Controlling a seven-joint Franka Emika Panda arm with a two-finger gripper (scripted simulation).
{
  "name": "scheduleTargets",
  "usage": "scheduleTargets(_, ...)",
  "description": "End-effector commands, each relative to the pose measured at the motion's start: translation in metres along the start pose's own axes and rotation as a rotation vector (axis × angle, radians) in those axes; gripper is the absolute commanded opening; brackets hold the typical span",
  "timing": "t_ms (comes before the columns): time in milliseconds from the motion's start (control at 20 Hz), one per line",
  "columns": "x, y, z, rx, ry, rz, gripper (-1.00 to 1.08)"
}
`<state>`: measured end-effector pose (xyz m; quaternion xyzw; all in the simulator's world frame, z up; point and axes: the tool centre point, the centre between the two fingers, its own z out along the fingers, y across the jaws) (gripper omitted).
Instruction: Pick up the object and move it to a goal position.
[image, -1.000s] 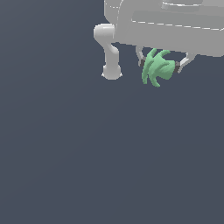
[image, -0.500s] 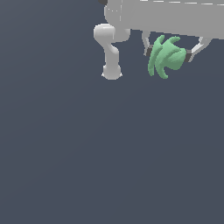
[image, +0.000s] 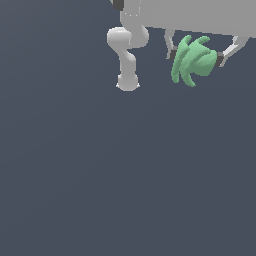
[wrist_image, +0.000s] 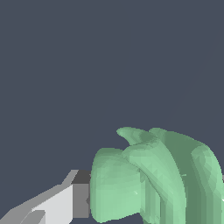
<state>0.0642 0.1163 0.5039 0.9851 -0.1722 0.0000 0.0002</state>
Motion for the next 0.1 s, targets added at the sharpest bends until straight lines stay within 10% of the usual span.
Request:
scheduleTargets(0,0.0001,-0.0002,-0.0009,0.000,0.000,0.000,-1.00)
scheduleTargets(50,0.0001,-0.0002,-0.0009,0.000,0.000,0.000,-1.00)
